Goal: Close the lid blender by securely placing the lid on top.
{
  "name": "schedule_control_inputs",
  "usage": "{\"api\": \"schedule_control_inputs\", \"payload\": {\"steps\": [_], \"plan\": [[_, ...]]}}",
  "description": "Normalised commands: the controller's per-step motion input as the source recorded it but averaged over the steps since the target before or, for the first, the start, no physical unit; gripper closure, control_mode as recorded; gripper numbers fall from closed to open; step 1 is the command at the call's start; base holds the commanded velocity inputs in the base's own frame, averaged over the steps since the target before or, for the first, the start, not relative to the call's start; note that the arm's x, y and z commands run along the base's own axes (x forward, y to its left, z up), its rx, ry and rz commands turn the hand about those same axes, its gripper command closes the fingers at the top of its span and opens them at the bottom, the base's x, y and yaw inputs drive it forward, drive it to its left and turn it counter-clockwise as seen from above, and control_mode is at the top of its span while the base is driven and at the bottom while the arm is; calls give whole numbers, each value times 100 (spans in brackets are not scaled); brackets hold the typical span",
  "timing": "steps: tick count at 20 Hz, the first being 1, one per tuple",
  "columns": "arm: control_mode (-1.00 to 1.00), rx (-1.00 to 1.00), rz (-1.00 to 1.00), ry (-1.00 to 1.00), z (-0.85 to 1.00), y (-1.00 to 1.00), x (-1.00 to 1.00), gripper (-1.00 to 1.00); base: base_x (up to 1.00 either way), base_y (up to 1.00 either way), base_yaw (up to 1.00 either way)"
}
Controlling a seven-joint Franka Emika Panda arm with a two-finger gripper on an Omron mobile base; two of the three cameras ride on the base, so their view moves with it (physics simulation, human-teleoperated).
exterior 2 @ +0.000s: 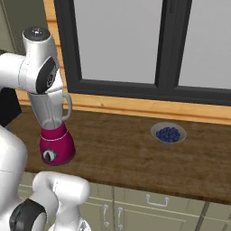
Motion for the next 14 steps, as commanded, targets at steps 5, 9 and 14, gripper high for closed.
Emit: {"api": "schedule_control_inputs", "payload": {"steps": [5, 9, 14], "plan": [[-100, 10, 0, -25, 0, -100, -58, -100, 0, 0, 0], [-100, 6, 0, -21, -9, -99, -42, -100, 0, 0, 0], [-100, 1, 0, -13, -20, -76, -16, -100, 0, 0, 0]]}}
